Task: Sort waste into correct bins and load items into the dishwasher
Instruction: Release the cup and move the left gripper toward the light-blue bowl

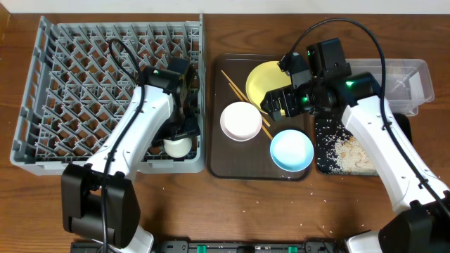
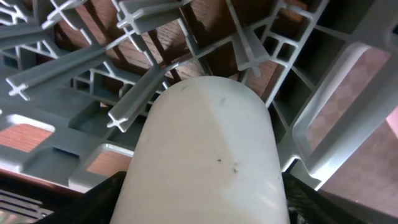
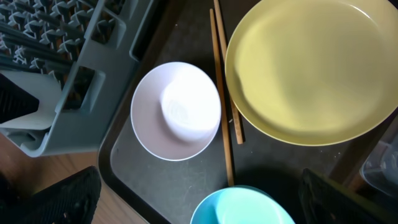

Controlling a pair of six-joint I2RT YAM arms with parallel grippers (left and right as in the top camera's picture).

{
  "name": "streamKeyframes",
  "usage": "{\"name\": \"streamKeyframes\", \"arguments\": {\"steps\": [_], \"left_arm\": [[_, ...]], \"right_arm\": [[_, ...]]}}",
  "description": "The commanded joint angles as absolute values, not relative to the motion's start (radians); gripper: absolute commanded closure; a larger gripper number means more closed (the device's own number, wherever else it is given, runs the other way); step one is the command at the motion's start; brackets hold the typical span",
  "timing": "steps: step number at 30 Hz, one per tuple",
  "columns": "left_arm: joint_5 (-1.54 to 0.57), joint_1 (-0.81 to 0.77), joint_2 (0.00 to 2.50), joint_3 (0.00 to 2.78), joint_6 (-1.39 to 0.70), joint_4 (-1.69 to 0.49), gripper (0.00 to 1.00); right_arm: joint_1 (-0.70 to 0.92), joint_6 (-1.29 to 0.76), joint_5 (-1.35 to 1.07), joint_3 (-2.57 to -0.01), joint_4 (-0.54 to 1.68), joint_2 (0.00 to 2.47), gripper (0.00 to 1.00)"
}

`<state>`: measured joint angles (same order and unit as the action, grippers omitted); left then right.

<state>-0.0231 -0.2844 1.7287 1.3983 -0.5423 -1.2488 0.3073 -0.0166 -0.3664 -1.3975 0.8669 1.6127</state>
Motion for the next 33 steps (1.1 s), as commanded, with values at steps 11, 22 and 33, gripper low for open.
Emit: {"name": "streamKeyframes", "arguments": {"steps": [11, 22, 33], "left_arm": [[-0.022, -0.287, 1.733, 1.415, -0.52, -1.258, 0.23], [-0.015, -0.302, 1.521, 1.574, -0.471, -1.237, 0.23], [-0.047, -0.43, 1.362, 1.574, -0.294, -1.217, 0.23]], "right_arm": [[0.318, -0.003, -0.371, -1.4, 0.856, 1.608, 0.01], [0.317, -0.041, -0.373, -1.431, 0.828, 1.509, 0.01], [0.296, -0.044, -0.372, -1.431, 0.827, 1.343, 0.01]]}}
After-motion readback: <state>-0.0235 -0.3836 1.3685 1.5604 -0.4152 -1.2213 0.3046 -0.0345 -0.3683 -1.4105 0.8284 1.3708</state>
